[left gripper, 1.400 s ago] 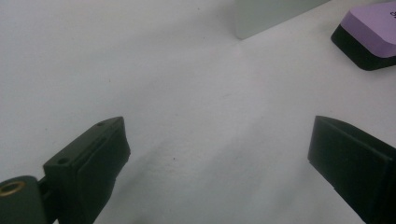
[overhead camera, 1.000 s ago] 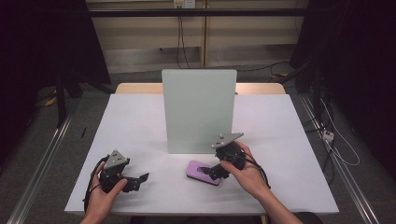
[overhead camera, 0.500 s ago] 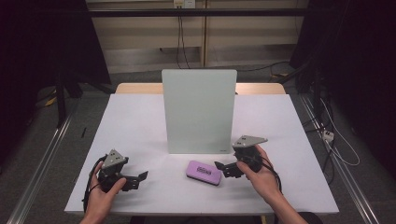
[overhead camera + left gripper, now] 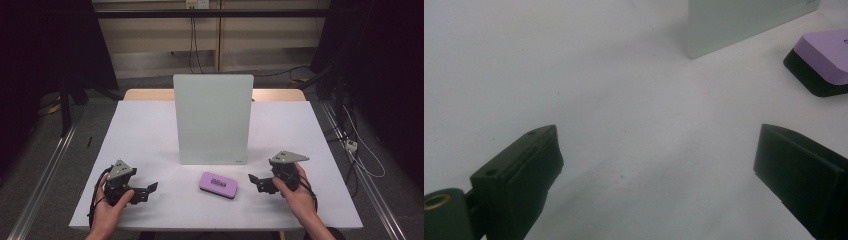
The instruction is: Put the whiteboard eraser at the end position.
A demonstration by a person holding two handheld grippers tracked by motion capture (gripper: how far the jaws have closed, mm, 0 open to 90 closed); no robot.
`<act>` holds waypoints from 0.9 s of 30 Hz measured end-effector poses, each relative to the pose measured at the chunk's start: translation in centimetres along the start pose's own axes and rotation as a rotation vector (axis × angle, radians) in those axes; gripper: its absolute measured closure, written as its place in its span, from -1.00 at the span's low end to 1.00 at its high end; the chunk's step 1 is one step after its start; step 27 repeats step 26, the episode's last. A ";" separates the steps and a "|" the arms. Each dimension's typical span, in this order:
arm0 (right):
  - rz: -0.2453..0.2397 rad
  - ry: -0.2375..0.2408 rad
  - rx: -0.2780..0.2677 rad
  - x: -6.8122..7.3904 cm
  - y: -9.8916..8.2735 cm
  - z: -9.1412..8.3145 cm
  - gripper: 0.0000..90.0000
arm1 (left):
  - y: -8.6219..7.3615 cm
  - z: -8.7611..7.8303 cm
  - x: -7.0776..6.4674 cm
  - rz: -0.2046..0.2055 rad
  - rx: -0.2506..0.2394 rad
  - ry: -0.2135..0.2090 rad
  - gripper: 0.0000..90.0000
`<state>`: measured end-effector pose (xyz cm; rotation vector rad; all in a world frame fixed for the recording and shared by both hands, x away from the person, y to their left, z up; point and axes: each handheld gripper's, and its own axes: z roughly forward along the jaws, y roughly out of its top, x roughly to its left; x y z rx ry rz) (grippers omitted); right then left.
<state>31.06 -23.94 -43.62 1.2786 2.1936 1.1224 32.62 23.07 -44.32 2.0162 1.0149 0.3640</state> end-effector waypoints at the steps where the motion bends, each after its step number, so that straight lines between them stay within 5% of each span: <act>1: 0.007 -0.006 -0.001 -0.2 -0.2 -0.1 -0.85 | 0.0 0.0 0.0 0.001 -0.001 0.001 -0.89; 19: 0.117 -0.118 -0.064 -2.9 -3.6 -3.1 -0.86 | 0.0 -0.5 0.3 -0.029 -0.035 0.016 -0.89; 27: 0.120 -0.115 -0.050 -2.8 -3.5 -3.0 -0.87 | 0.0 -0.7 0.5 -0.036 -0.051 0.010 -0.89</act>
